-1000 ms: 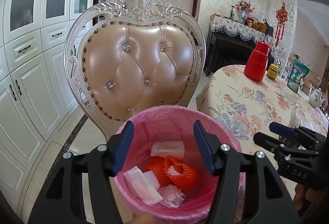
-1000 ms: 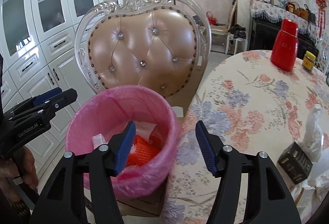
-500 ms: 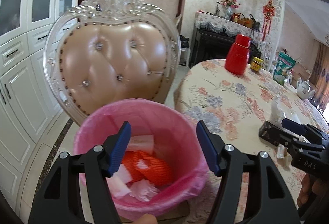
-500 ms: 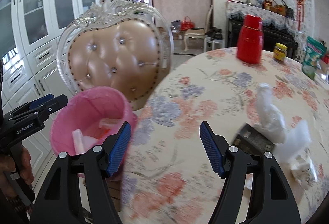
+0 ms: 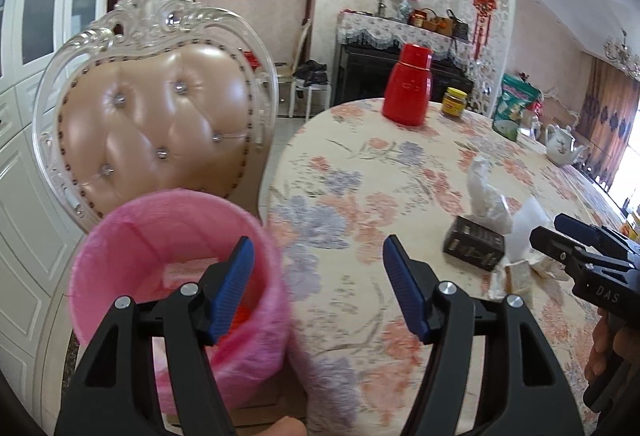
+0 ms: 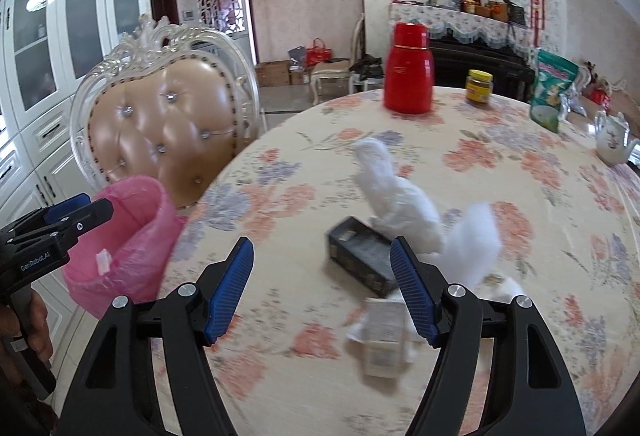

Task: Collect trash
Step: 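Move both tools back over the table toward the small box and drawn cup, then grasp the small labelled cardboard box with the left tool while the right tool grasps the line-drawn paper cup, then carry the cardboard box and line-drawn cup with both tools over the pink bin, then open both tools to drop the box and cup into the bin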

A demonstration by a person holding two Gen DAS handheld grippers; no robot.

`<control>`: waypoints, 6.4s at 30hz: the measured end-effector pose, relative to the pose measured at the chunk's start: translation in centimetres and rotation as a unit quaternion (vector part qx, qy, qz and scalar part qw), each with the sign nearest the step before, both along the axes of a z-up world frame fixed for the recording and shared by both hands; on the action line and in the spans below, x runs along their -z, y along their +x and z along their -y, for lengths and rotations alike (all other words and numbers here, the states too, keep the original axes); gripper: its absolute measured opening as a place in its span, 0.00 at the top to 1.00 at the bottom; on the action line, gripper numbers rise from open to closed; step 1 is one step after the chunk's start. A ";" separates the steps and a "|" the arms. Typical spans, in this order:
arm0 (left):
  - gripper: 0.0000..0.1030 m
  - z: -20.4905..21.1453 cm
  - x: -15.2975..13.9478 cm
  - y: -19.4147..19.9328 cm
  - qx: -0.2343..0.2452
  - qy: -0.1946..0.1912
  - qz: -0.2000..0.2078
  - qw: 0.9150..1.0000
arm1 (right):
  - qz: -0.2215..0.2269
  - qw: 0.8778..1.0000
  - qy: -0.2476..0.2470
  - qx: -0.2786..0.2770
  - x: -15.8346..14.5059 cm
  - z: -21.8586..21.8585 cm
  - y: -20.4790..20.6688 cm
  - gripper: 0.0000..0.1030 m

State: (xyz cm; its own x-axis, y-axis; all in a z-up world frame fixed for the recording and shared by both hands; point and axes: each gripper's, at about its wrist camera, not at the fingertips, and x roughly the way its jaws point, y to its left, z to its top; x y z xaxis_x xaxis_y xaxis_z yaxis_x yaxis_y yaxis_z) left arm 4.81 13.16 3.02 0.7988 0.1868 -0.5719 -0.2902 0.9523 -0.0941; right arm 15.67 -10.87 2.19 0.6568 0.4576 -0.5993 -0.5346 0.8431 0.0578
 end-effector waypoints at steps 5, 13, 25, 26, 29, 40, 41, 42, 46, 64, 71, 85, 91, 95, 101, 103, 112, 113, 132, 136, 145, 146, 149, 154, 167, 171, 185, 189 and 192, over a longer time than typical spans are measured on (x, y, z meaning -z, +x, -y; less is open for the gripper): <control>0.37 2.8 0.3 1.5 0.020 0.001 -0.004 1.000 | 0.003 1.000 -0.004 0.022 0.4 3.4 0.9 0.31; 0.37 7.2 0.9 3.6 0.053 -0.001 -0.012 0.999 | -0.004 0.999 -0.009 0.050 1.4 7.4 2.4 0.31; 0.37 12.8 2.8 6.2 0.102 -0.010 -0.037 0.994 | -0.025 0.997 0.004 0.078 2.9 11.6 4.3 0.28; 0.37 13.4 3.0 6.5 0.107 -0.009 -0.040 0.993 | -0.028 0.996 0.006 0.081 3.2 12.1 4.5 0.28; 0.37 14.7 3.6 7.2 0.119 -0.009 -0.048 0.992 | -0.036 0.995 0.008 0.088 3.6 12.9 5.0 0.28; 0.38 18.6 7.0 10.3 0.155 -0.042 -0.081 0.984 | -0.048 0.993 -0.007 0.105 4.9 15.0 6.0 0.26; 0.39 18.8 7.1 10.6 0.157 -0.044 -0.083 0.983 | -0.049 0.993 -0.006 0.105 4.9 15.0 6.1 0.25; 0.41 18.9 7.3 10.8 0.158 -0.047 -0.085 0.983 | -0.048 0.993 -0.009 0.105 5.0 15.1 6.1 0.25; 0.49 19.3 8.2 11.8 0.162 -0.058 -0.095 0.981 | -0.051 0.993 -0.012 0.104 5.1 15.2 6.2 0.25; 0.68 16.5 8.1 11.1 0.136 -0.060 -0.103 0.983 | -0.059 0.995 -0.041 0.069 6.7 12.8 6.3 0.24; 0.68 14.4 7.2 10.2 0.113 -0.063 -0.093 0.987 | -0.071 0.994 -0.053 0.068 7.3 12.1 6.7 0.24; 0.68 13.8 5.8 9.5 0.103 -0.058 -0.078 0.990 | -0.103 0.989 -0.080 0.071 8.4 11.3 7.8 0.46; 0.68 13.8 5.5 9.2 0.101 -0.055 -0.074 0.991 | -0.092 0.991 -0.076 0.066 7.8 11.2 7.2 0.51; 0.68 13.5 5.0 8.8 0.099 -0.053 -0.069 0.991 | -0.085 0.992 -0.071 0.059 7.2 11.1 6.5 0.52; 0.68 13.0 4.0 7.7 0.095 -0.049 -0.058 0.993 | -0.063 0.995 -0.051 0.058 5.5 11.1 5.3 0.52; 0.68 12.6 3.5 7.3 0.092 -0.048 -0.053 0.993 | -0.055 0.996 -0.048 0.057 4.8 10.8 4.8 0.52; 0.68 9.8 1.8 5.0 0.070 -0.049 -0.028 0.996 | -0.032 0.998 -0.038 0.046 2.7 8.5 3.1 0.52; 0.68 9.4 1.7 4.7 0.067 -0.049 -0.025 0.996 | -0.031 0.998 -0.037 0.043 2.5 8.2 2.9 0.52; 0.68 0.9 -0.1 -0.2 0.006 -0.057 0.008 0.998 | -0.010 0.999 -0.041 -0.008 0.0 -0.2 -0.1 0.52; 0.68 -0.8 -0.3 -1.1 -0.005 -0.056 0.013 0.998 | -0.007 0.999 -0.040 -0.017 -0.5 -1.7 -0.6 0.52; 0.68 -4.0 -0.6 -3.0 -0.025 -0.056 0.021 0.998 | -0.001 0.998 -0.043 -0.040 -1.0 -5.3 -1.8 0.52; 0.68 -4.3 -0.6 -3.1 -0.027 -0.055 0.022 0.998 | -0.001 0.998 -0.043 -0.042 -1.1 -5.5 -1.9 0.52; 0.68 -5.4 -0.7 -3.5 -0.033 -0.055 0.023 0.998 | 0.000 0.998 -0.044 -0.050 -1.2 -6.8 -2.3 0.52; 0.68 -7.0 -0.7 -4.3 -0.042 -0.054 0.025 0.997 | 0.000 0.997 -0.044 -0.060 -1.2 -8.6 -2.8 0.52; 0.68 -11.1 -0.5 -6.2 -0.072 -0.051 0.024 0.996 | -0.001 0.994 -0.044 -0.099 -1.3 -14.0 -4.0 0.52; 0.68 -12.3 -0.3 -6.5 -0.079 -0.052 0.022 0.995 | -0.002 0.992 -0.046 -0.115 -1.2 -16.0 -4.4 0.52; 0.68 -15.2 -0.3 -7.8 -0.102 -0.055 0.024 0.993 | -0.009 0.986 -0.049 -0.160 -0.9 -21.8 -5.6 0.51; 0.68 -15.9 -0.4 -8.2 -0.107 -0.056 0.024 0.992 | -0.013 0.984 -0.049 -0.170 -0.7 -23.1 -5.9 0.51; 0.68 -16.3 -0.4 -8.5 -0.110 -0.057 0.026 0.992 | -0.015 0.983 -0.050 -0.176 -0.6 -23.9 -6.1 0.51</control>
State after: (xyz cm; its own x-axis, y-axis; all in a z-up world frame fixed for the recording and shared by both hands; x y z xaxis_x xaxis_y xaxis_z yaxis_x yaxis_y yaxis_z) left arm -3.67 29.49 3.46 0.7753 0.2961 -0.5579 -0.4814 0.8489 -0.2184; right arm 9.53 13.06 2.75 0.4505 0.5915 -0.6687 -0.7933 0.6088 0.0040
